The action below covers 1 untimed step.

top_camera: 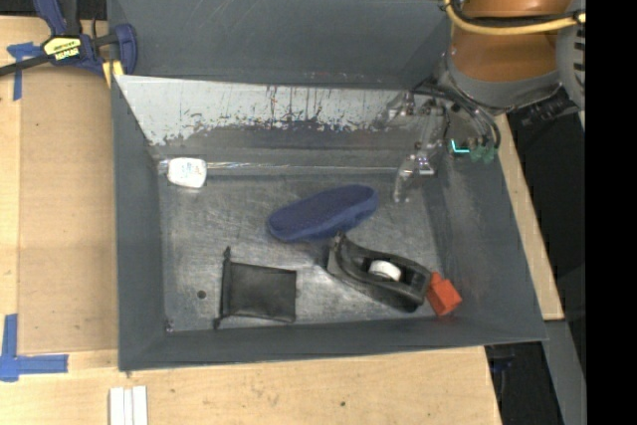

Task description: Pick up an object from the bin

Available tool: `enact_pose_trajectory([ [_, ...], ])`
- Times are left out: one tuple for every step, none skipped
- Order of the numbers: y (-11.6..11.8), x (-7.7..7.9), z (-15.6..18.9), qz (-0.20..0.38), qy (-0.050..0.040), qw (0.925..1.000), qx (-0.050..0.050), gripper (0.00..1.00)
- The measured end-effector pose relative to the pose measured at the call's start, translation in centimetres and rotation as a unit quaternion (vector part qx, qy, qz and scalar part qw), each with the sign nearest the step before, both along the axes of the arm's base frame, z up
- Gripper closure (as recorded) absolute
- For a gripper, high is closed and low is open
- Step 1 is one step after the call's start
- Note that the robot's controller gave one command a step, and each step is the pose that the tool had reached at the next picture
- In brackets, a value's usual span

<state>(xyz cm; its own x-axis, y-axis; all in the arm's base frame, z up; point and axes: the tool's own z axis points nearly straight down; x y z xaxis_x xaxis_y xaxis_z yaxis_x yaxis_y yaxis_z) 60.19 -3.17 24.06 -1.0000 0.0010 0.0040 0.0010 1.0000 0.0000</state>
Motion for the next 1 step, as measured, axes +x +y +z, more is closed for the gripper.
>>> enact_pose_trajectory([
  [4.91,0.16,-12.66,0.156,-0.005,0.9878,-0.002,0.0],
])
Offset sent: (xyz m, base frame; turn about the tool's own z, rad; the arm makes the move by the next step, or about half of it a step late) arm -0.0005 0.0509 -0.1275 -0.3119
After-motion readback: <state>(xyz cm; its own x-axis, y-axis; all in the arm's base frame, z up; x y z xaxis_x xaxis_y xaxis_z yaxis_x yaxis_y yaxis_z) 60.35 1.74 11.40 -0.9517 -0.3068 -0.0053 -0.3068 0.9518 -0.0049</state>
